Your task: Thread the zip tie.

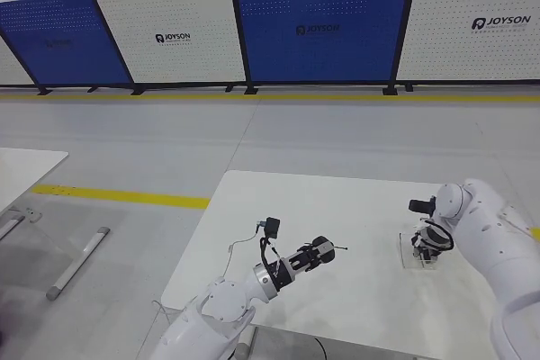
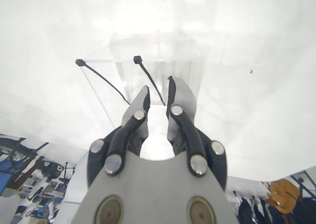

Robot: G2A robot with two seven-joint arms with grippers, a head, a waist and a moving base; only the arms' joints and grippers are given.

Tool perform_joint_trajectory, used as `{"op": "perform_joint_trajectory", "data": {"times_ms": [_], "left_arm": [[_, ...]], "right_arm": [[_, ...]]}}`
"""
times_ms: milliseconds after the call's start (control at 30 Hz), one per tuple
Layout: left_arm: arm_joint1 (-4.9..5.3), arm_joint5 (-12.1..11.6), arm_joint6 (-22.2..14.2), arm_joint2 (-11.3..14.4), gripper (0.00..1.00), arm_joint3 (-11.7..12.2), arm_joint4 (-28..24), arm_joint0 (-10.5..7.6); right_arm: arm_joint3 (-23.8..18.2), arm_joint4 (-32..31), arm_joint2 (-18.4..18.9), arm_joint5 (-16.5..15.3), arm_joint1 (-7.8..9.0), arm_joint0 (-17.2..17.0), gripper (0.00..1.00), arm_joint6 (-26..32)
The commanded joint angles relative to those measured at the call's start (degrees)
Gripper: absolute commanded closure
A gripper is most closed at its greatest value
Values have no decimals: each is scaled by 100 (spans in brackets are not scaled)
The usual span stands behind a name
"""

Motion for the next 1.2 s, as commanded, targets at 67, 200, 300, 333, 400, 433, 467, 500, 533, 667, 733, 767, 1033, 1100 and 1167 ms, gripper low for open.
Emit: {"op": "perform_joint_trajectory", "data": {"times_ms": [67, 200, 300, 333, 400, 433, 467, 500, 533, 667, 733, 767, 1033, 1100, 1167], "left_arm": [[0, 0, 0, 0, 100, 0, 0, 0], [0, 0, 0, 0, 100, 0, 0, 0], [0, 0, 0, 0, 100, 0, 0, 0], [0, 0, 0, 0, 100, 0, 0, 0], [0, 0, 0, 0, 100, 0, 0, 0], [0, 0, 0, 0, 100, 0, 0, 0], [0, 0, 0, 0, 100, 0, 0, 0], [0, 0, 0, 0, 100, 0, 0, 0], [0, 0, 0, 0, 100, 0, 0, 0], [0, 0, 0, 0, 100, 0, 0, 0], [0, 0, 0, 0, 100, 0, 0, 0], [0, 0, 0, 0, 100, 0, 0, 0], [0, 0, 0, 0, 100, 0, 0, 0], [0, 0, 0, 0, 100, 0, 0, 0], [0, 0, 0, 0, 100, 0, 0, 0]], "right_arm": [[61, -29, 12, -36, -36, 4, 82, 29], [106, -75, 19, -31, -71, 13, 100, 41], [140, -96, 32, -46, -91, 25, 100, 49], [151, -104, 36, -54, -95, 33, 100, 52], [176, -115, 51, -99, -99, 52, 100, 35], [182, -118, 58, -129, -100, 58, 100, 31], [191, -122, 66, -157, -99, 67, 100, 24], [194, -117, 81, -219, -96, 78, 100, 7], [202, -113, 92, -267, -91, 84, 100, 4], [197, -107, 137, -486, -66, 112, 100, -20], [199, -125, 155, -579, -46, 126, 100, -38], [185, -124, 166, -626, -37, 127, 100, -46], [105, -74, 287, -1303, 102, 118, 100, 25], [84, -47, 331, -1468, 153, 111, 100, 23], [59, 22, 389, -1701, 207, 102, 100, 43]]}}
